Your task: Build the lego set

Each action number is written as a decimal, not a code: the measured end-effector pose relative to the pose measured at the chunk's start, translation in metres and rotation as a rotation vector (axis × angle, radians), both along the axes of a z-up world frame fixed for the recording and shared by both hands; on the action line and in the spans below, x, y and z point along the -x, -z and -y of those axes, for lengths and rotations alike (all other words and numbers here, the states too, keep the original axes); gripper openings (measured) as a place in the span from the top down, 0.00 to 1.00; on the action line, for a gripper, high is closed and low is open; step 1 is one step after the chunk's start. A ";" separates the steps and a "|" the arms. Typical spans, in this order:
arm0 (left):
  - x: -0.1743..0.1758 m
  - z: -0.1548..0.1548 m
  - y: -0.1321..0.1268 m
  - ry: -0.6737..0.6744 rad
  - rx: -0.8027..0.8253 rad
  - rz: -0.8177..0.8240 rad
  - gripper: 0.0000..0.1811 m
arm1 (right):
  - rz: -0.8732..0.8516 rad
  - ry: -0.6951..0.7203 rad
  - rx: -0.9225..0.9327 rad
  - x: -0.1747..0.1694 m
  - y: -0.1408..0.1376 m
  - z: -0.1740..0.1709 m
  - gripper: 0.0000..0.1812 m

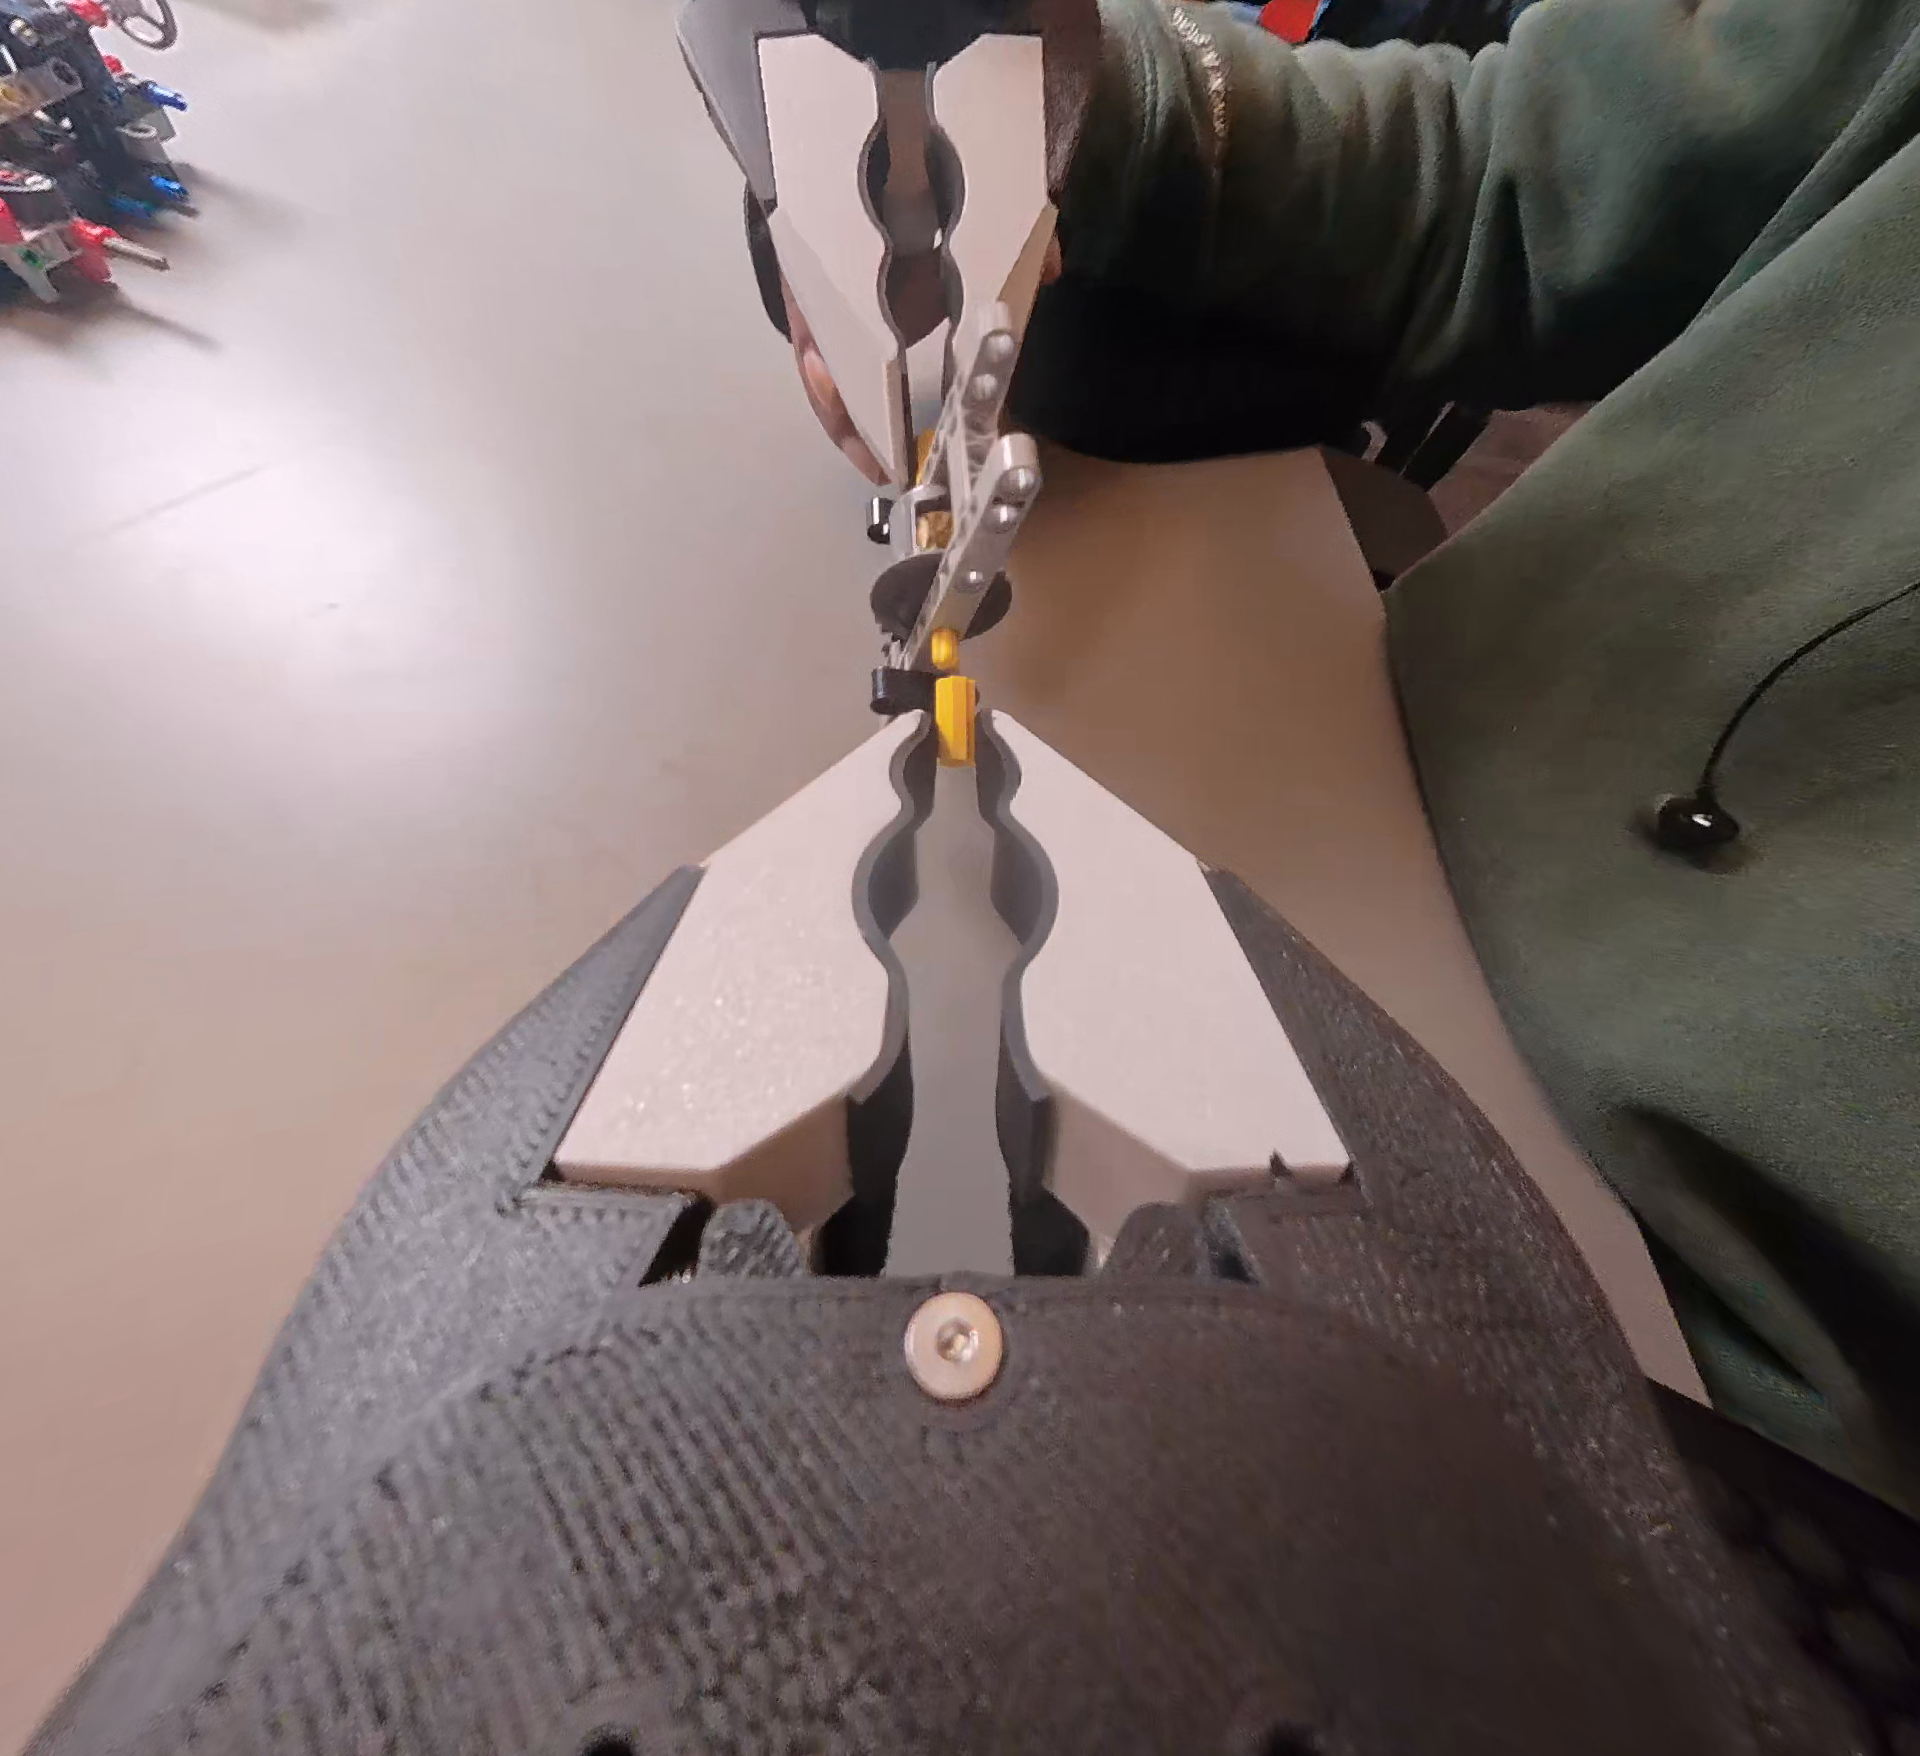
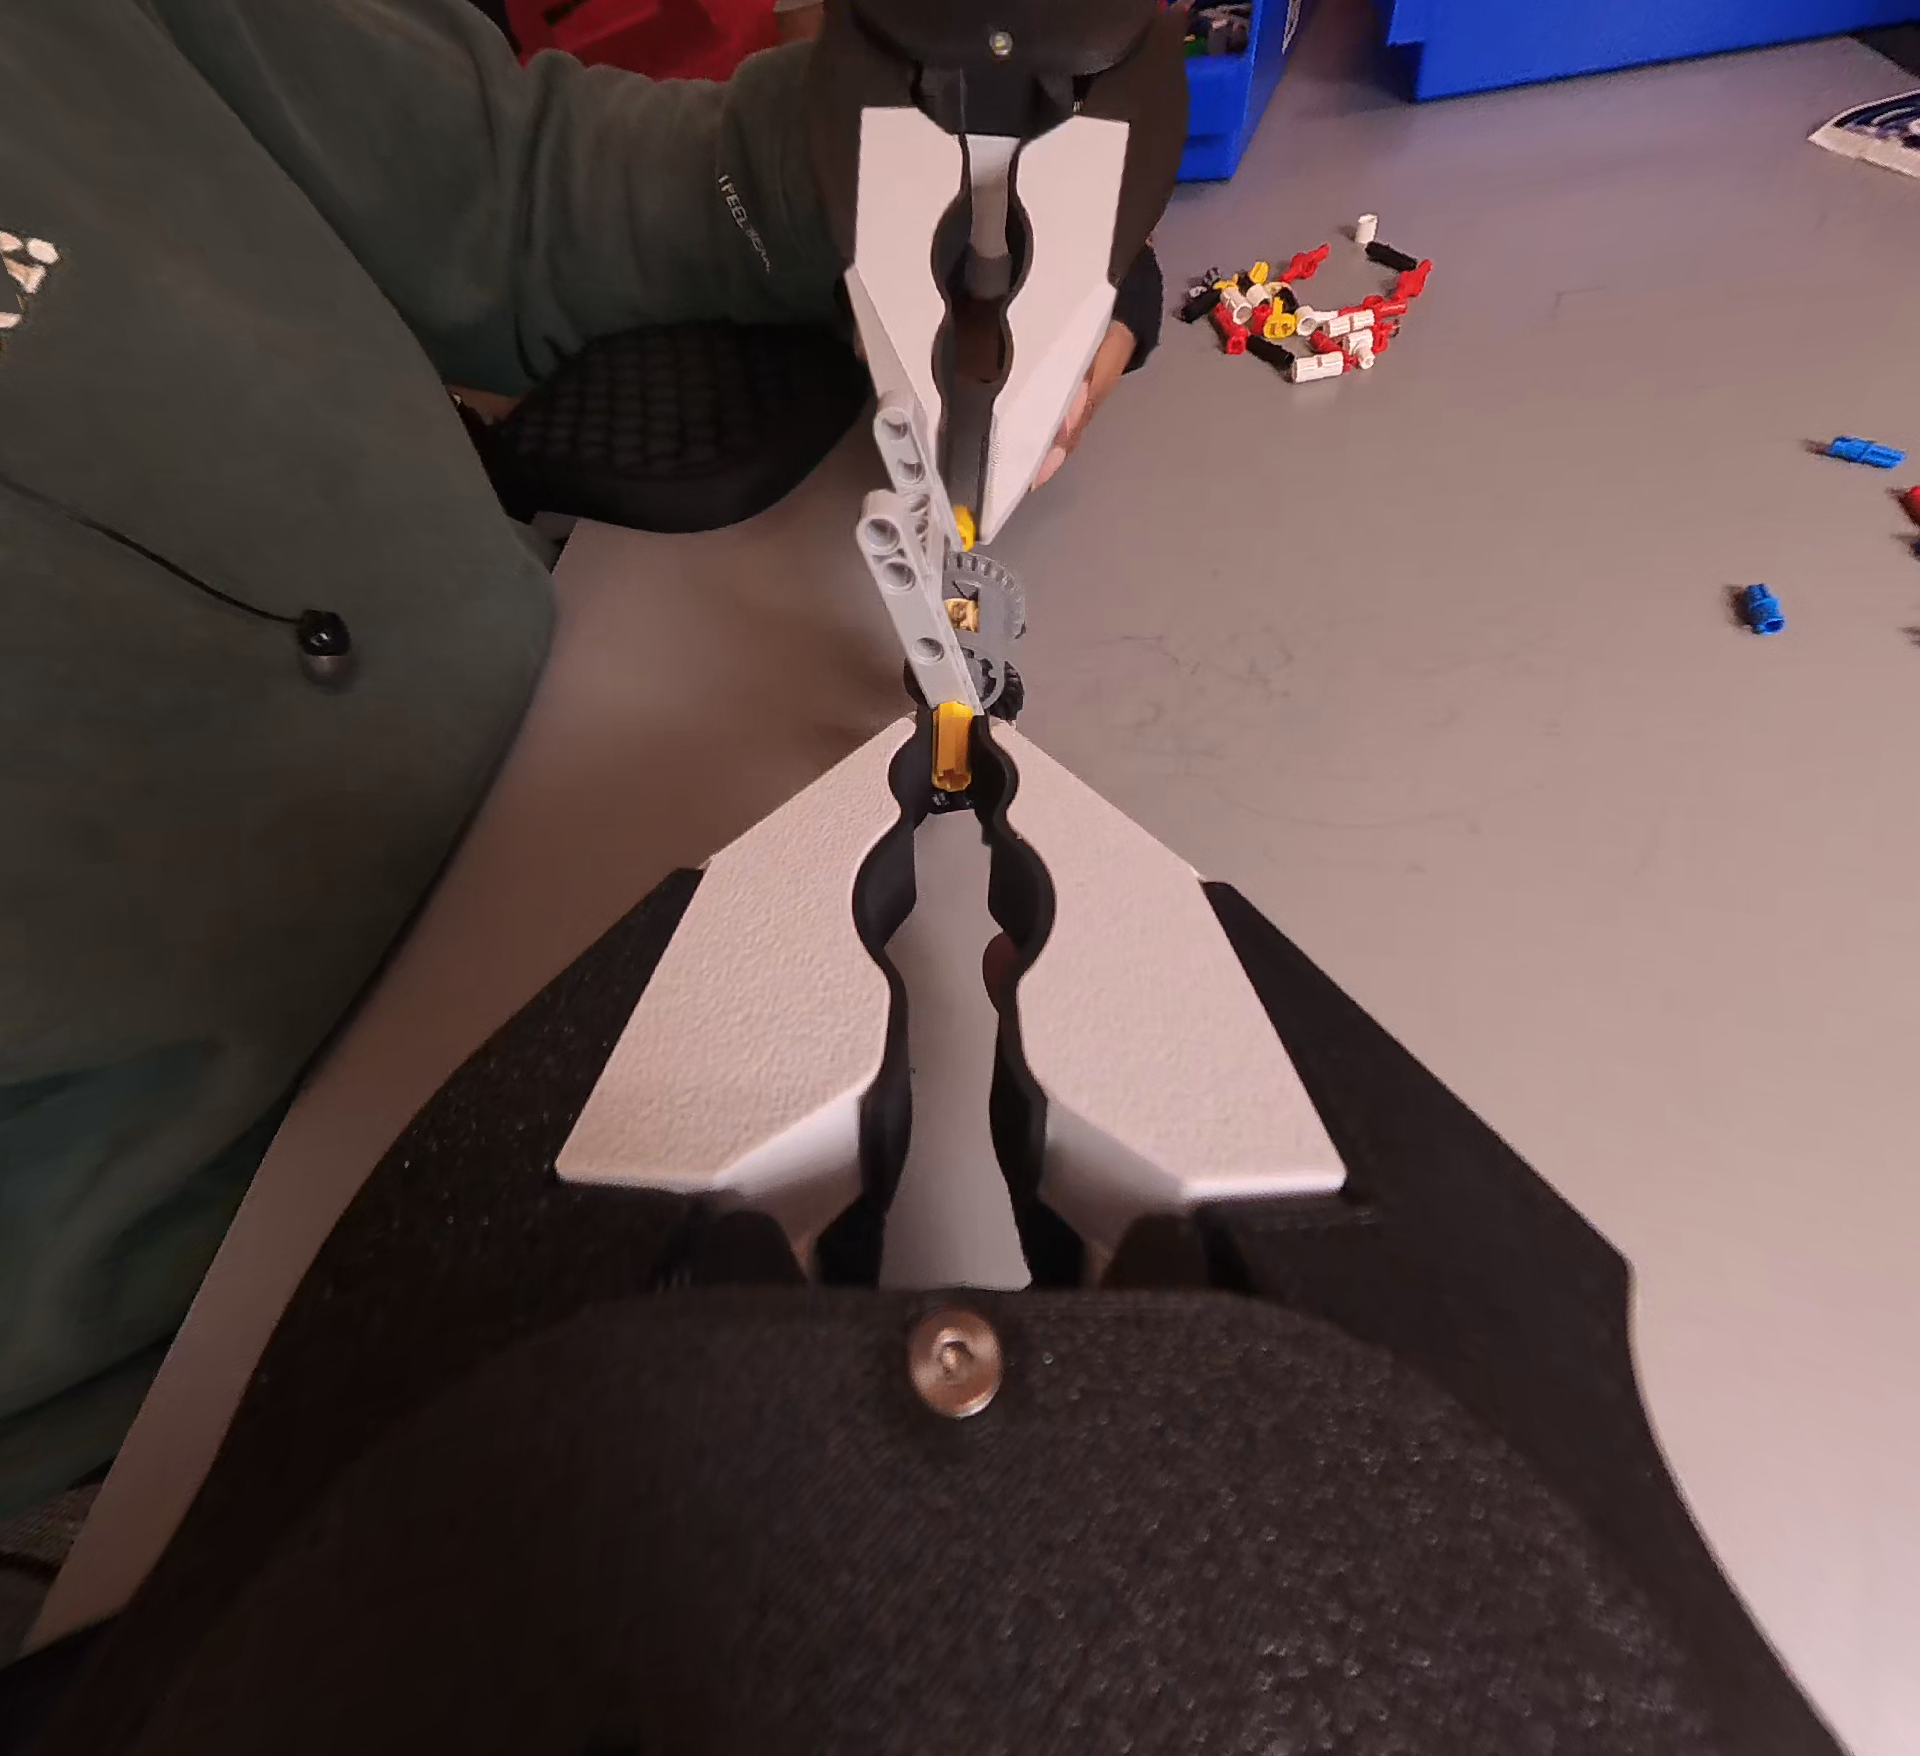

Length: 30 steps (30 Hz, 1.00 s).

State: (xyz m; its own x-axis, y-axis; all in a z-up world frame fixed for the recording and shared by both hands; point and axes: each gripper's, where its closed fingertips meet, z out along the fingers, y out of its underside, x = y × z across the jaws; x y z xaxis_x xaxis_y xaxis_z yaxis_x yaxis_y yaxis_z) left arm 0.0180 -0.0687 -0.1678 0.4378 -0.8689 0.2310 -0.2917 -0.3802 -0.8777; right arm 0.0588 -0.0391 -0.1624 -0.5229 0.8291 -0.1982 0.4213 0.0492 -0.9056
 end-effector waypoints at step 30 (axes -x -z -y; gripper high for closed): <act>-0.002 0.001 0.014 -0.016 0.028 -0.049 0.97 | 0.081 0.012 -0.051 0.003 0.013 0.003 0.97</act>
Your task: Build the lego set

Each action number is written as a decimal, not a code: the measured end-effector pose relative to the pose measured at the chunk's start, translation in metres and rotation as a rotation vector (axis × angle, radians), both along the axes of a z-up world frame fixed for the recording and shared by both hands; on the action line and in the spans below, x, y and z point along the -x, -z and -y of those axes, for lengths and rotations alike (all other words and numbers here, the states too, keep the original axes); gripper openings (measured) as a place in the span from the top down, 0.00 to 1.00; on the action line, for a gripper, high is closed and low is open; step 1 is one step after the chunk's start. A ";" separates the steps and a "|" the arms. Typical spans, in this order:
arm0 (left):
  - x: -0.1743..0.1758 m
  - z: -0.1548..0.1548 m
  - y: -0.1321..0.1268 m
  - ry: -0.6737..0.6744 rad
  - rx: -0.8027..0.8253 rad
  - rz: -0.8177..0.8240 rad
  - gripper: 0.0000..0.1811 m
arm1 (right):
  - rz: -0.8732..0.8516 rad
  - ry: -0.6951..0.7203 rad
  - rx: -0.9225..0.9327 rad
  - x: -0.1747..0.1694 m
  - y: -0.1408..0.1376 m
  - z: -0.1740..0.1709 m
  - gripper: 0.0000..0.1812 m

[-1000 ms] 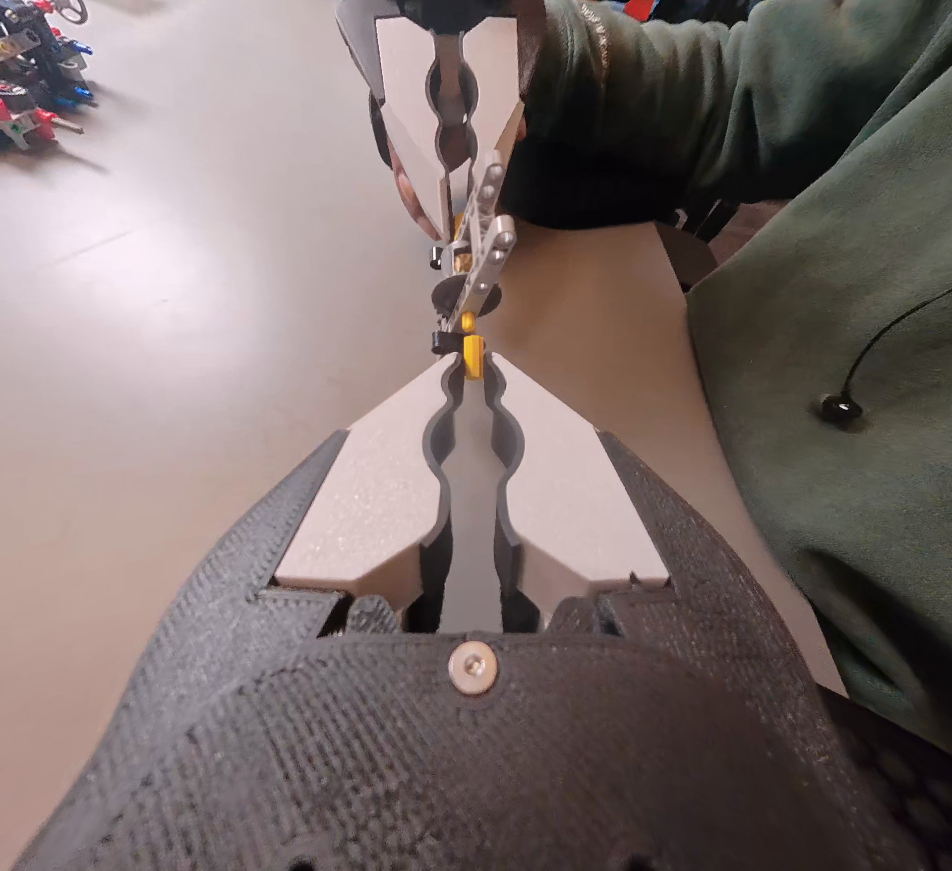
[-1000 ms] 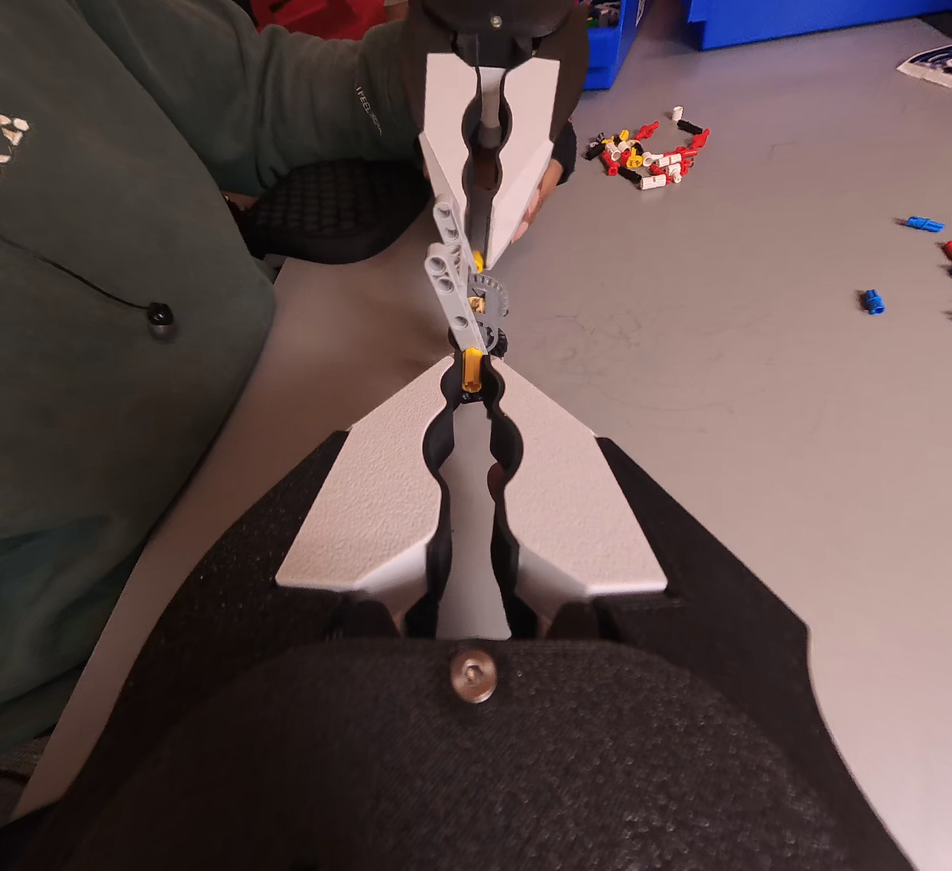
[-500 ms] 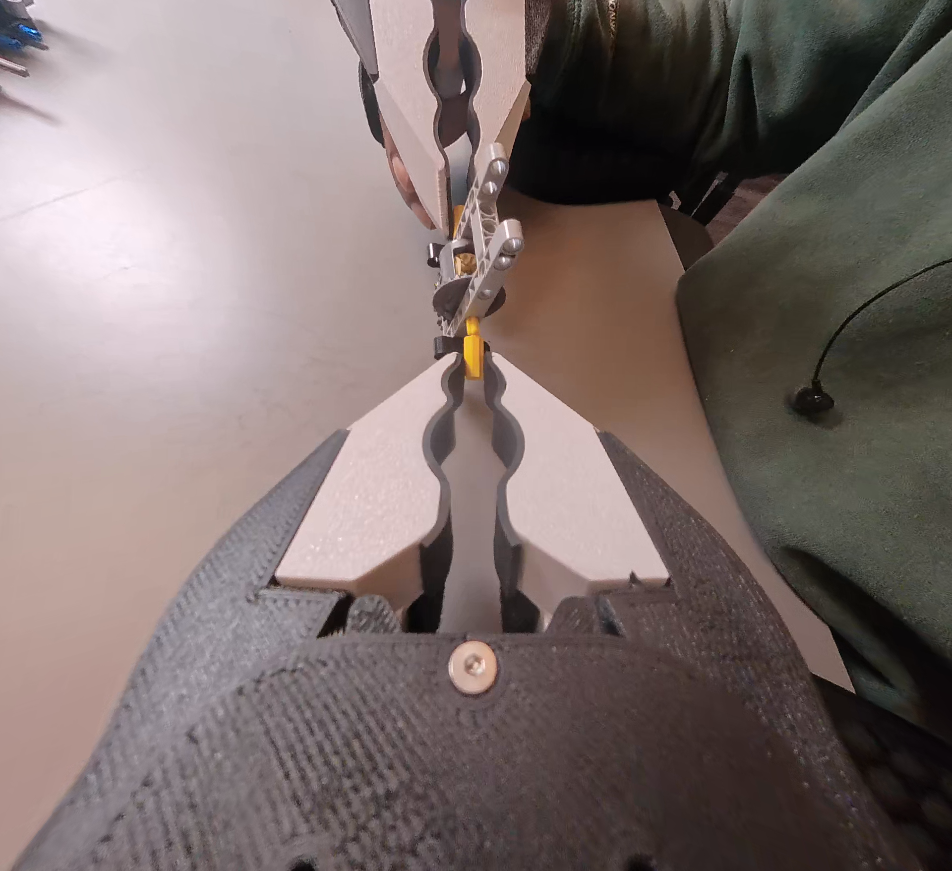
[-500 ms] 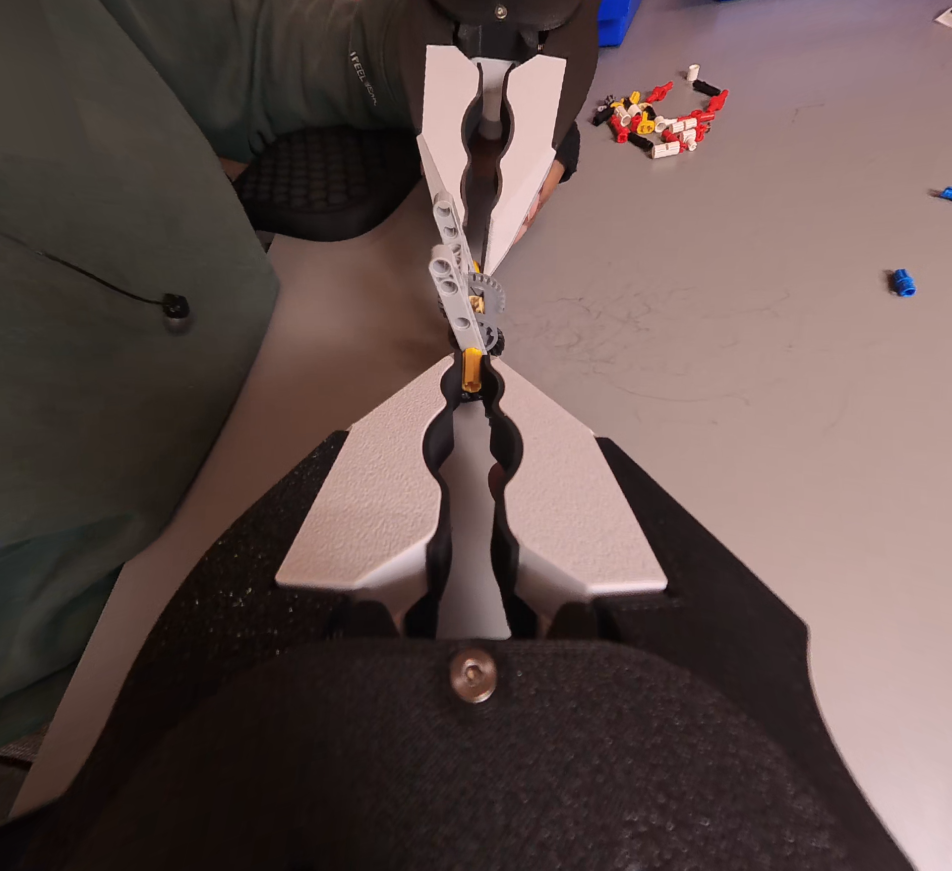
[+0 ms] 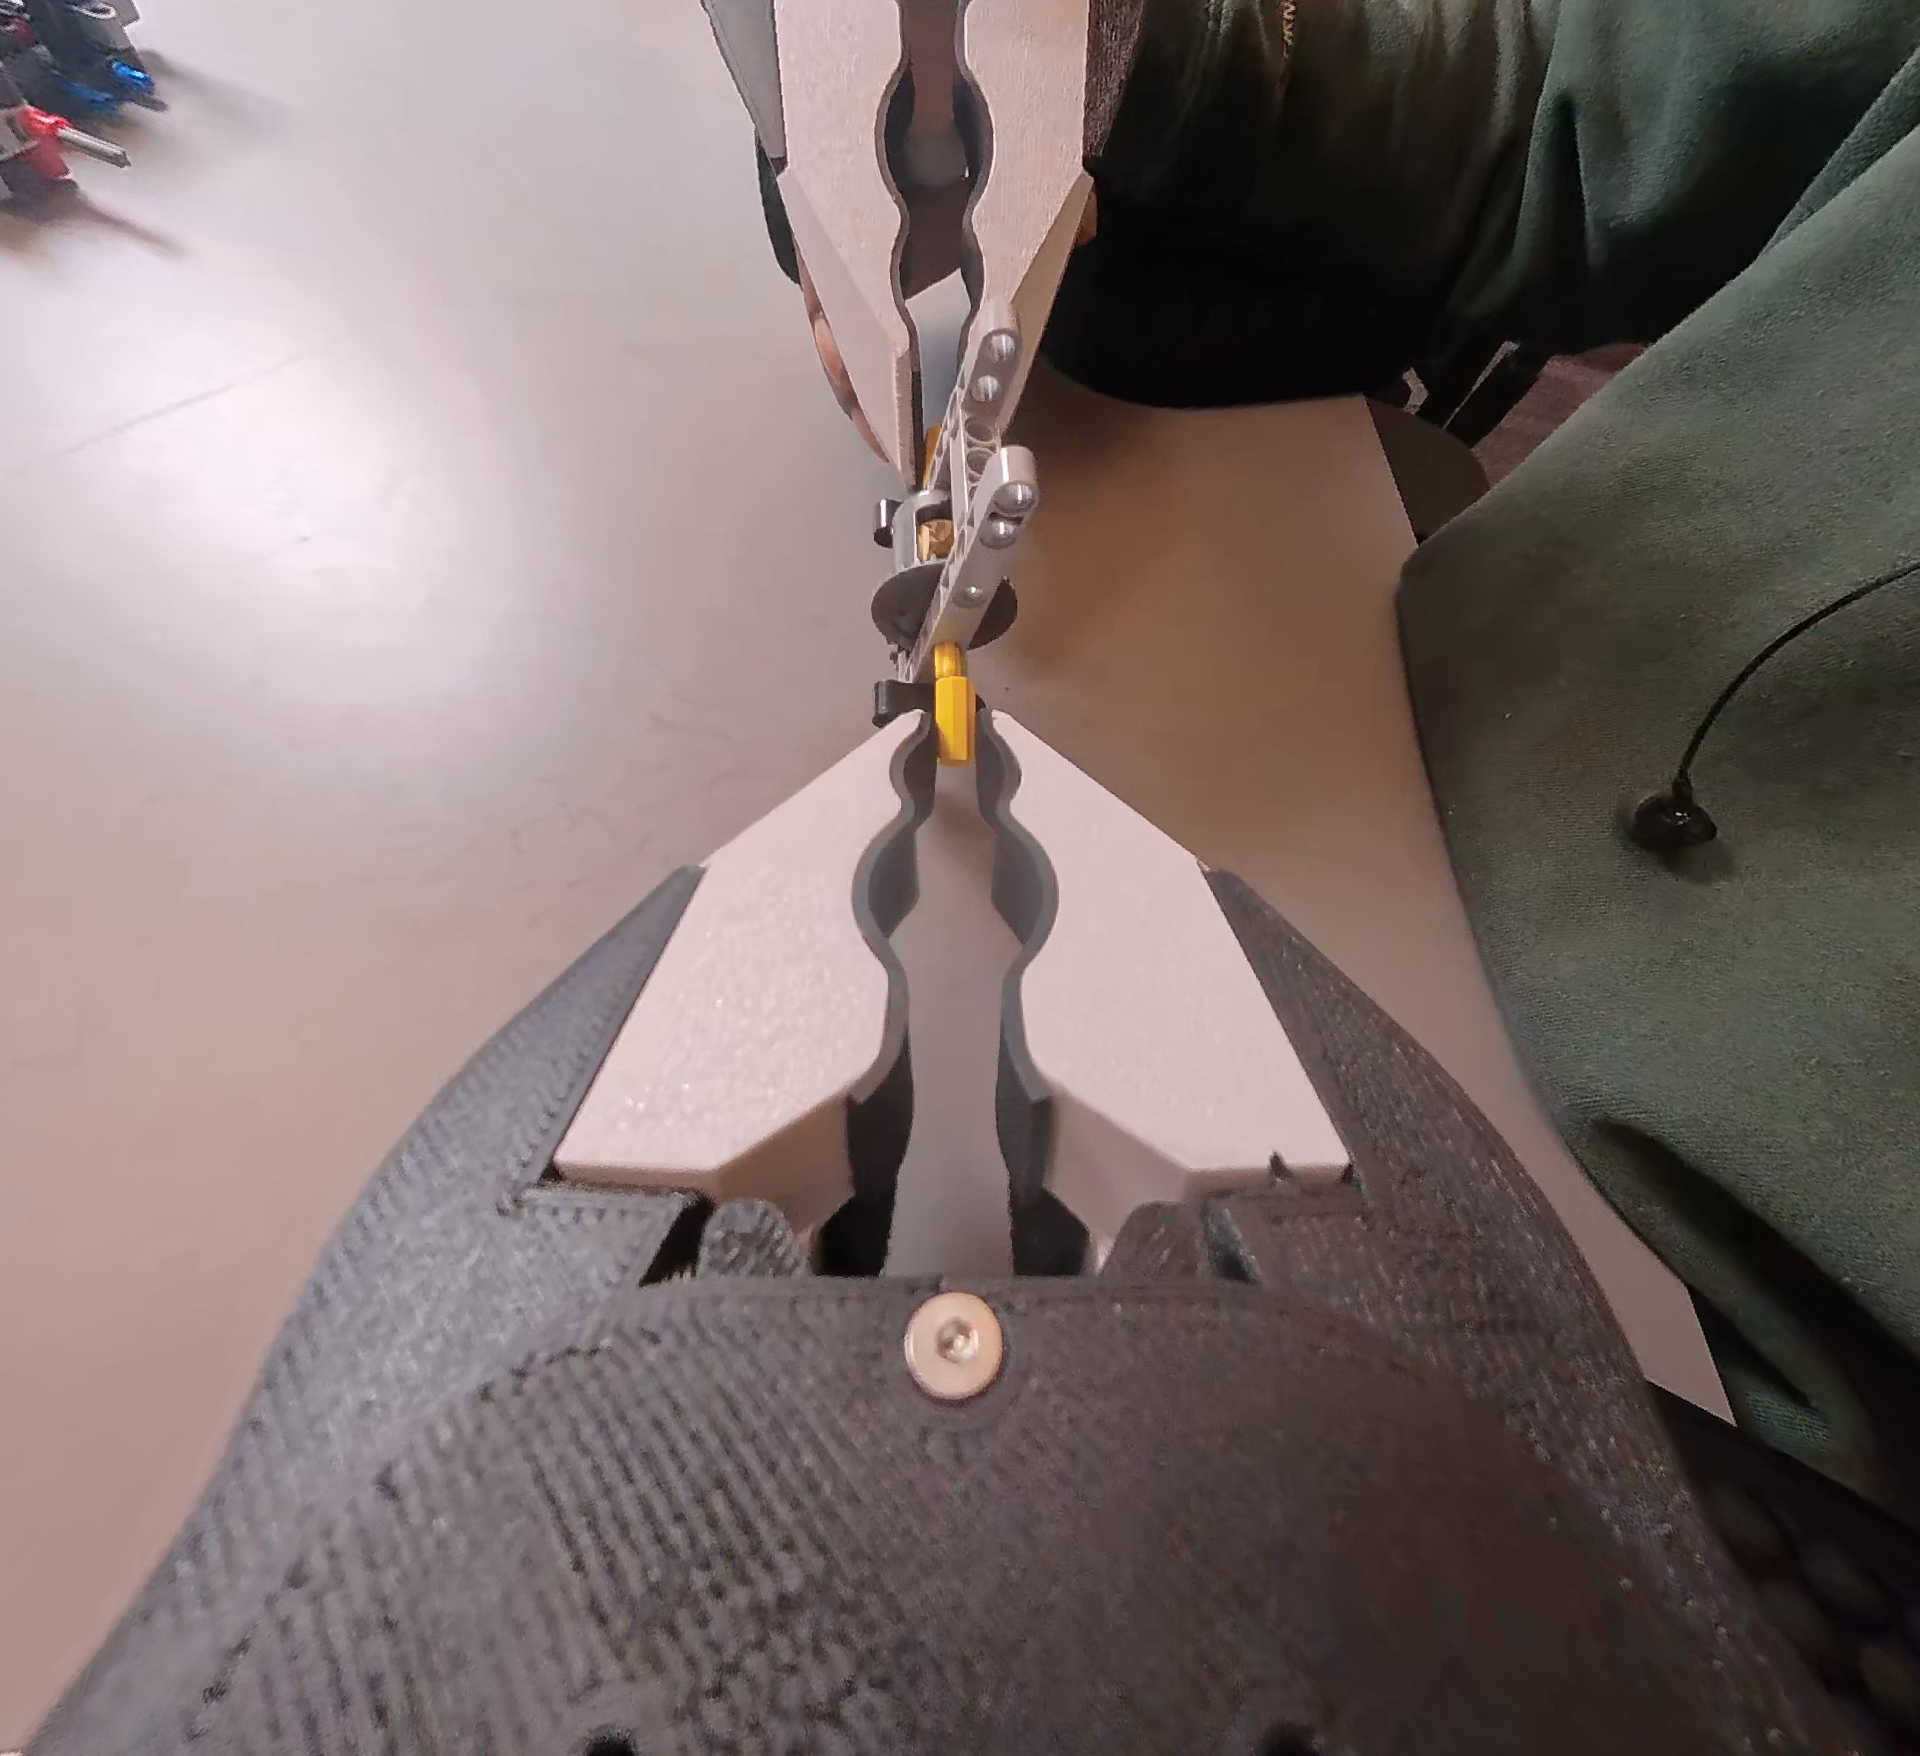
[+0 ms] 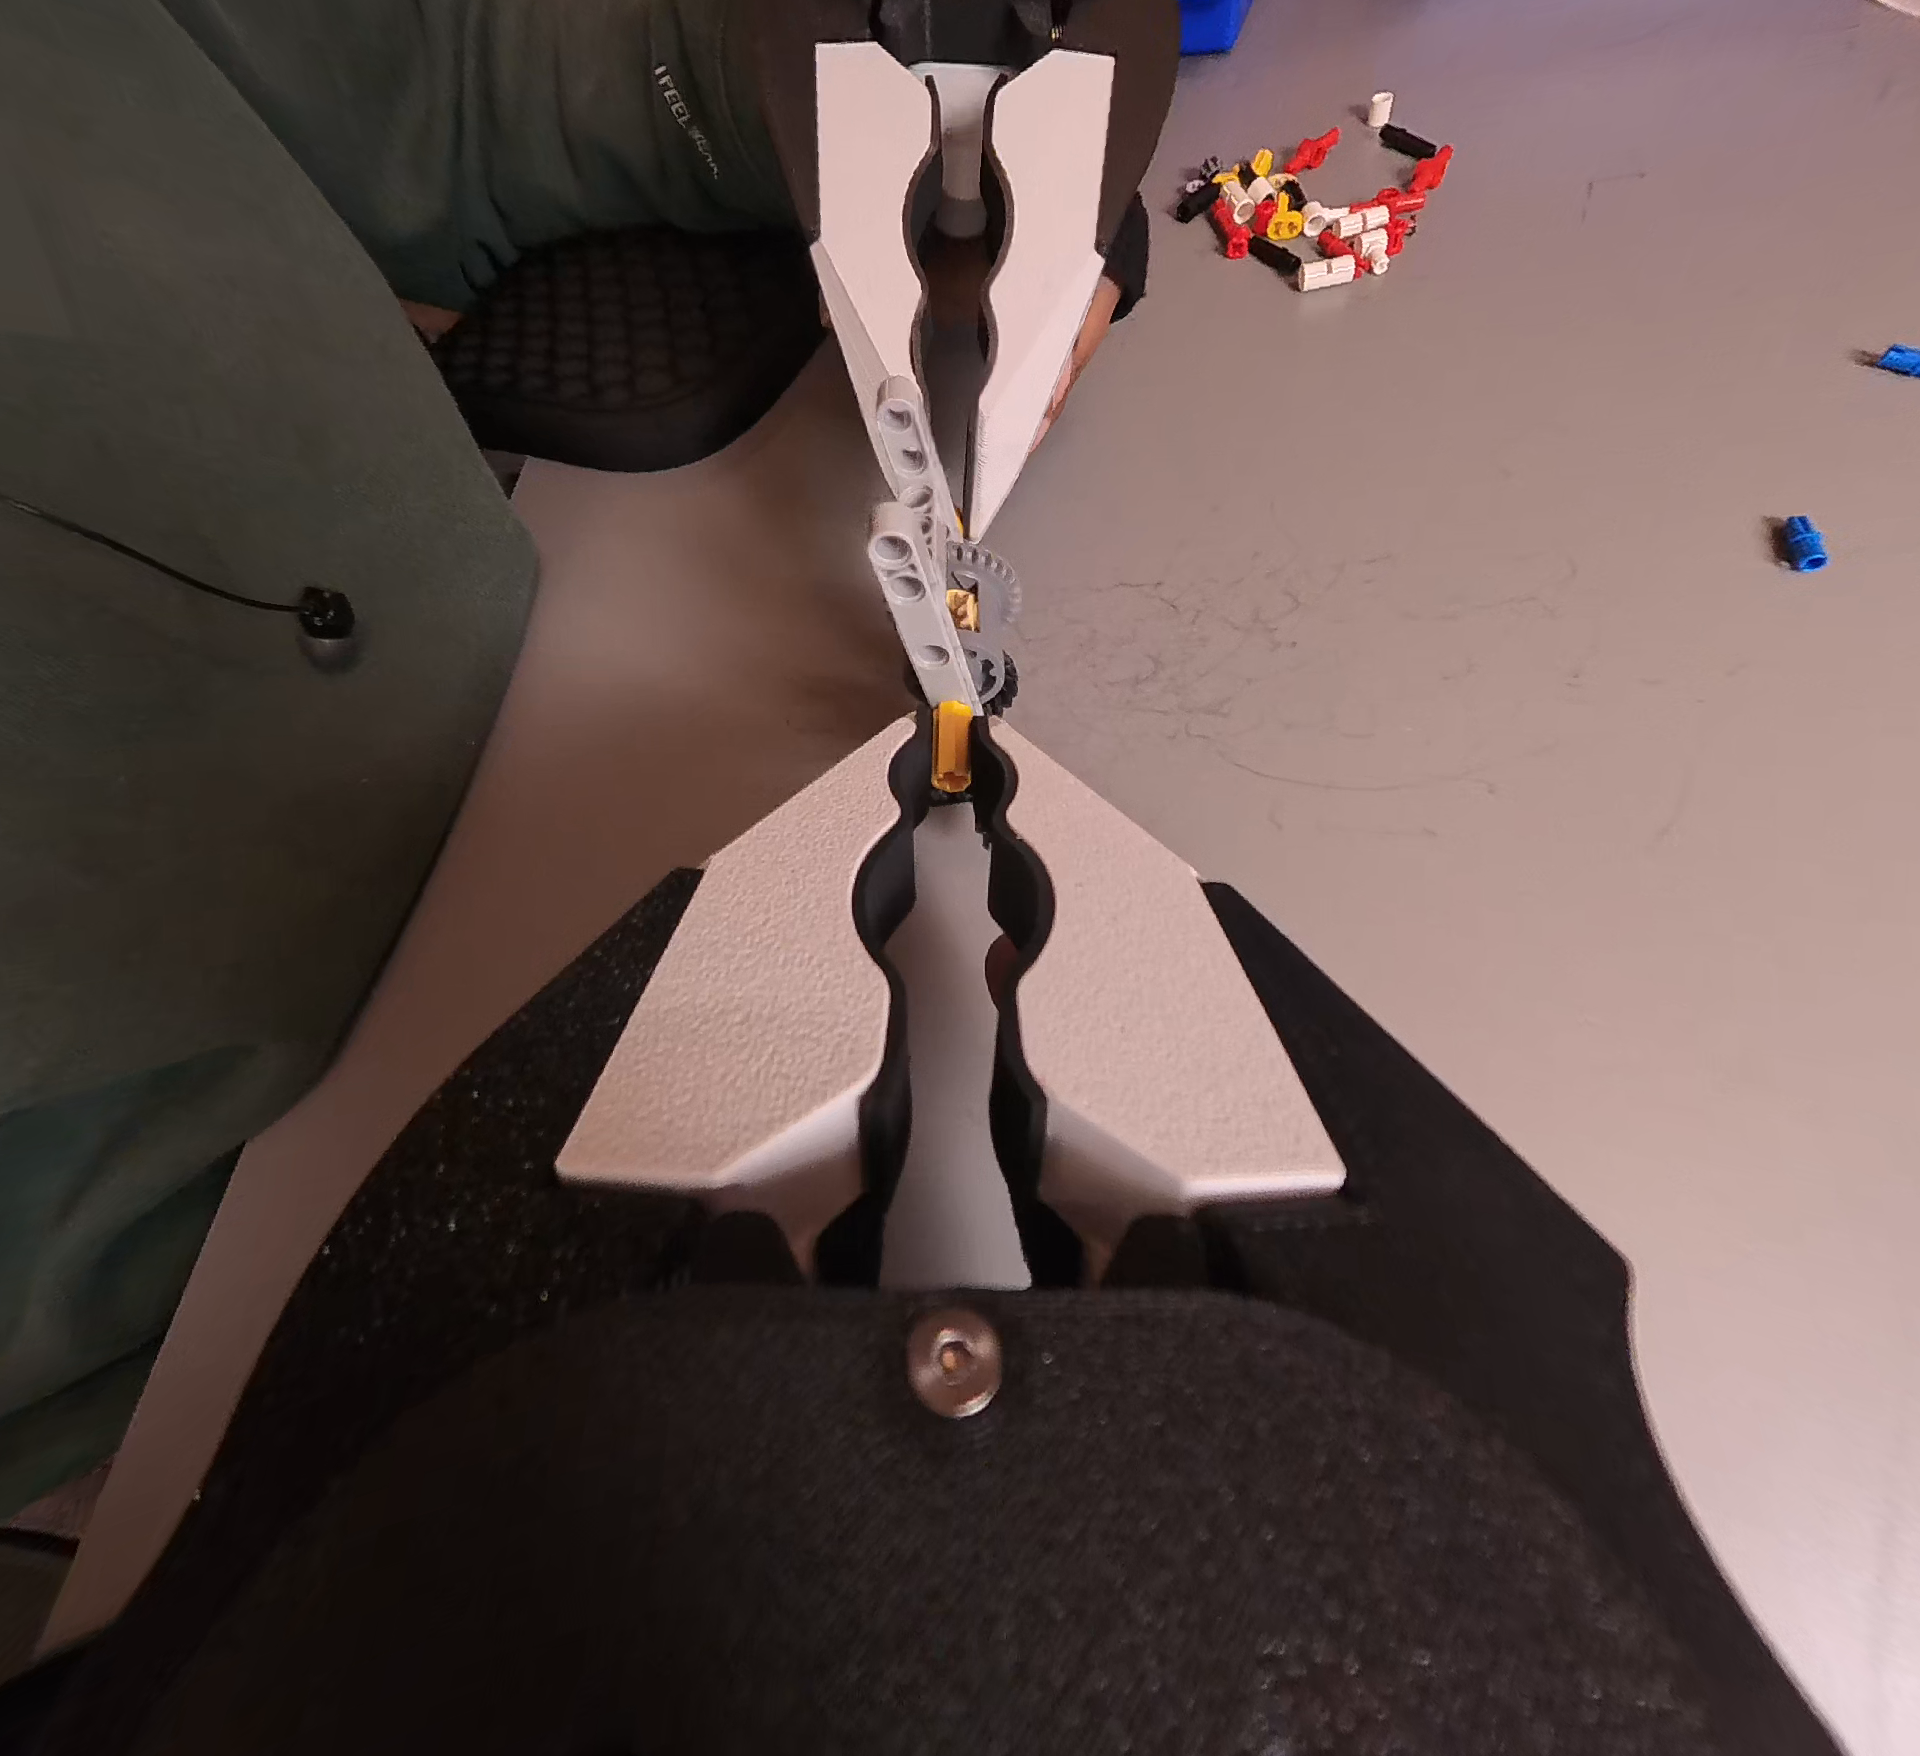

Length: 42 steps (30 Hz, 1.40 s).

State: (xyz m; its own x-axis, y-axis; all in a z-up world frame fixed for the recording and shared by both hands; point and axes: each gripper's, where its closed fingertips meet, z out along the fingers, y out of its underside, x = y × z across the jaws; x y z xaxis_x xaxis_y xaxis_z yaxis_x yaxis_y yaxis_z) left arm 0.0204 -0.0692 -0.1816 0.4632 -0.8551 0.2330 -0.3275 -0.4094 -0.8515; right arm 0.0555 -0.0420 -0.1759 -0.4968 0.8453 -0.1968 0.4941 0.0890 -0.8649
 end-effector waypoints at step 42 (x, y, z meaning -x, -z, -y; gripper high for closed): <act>-0.004 0.008 0.017 -0.007 0.052 -0.161 0.97 | 0.042 -0.003 -0.117 0.002 -0.001 0.012 0.97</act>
State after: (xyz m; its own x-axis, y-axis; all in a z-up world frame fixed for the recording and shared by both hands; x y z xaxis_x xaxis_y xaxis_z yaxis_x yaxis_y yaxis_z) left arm 0.0246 -0.0769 -0.1982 0.5045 -0.8402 0.1989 -0.4551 -0.4546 -0.7657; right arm 0.0540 -0.0540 -0.1749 -0.4932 0.8620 -0.1172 0.5290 0.1902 -0.8270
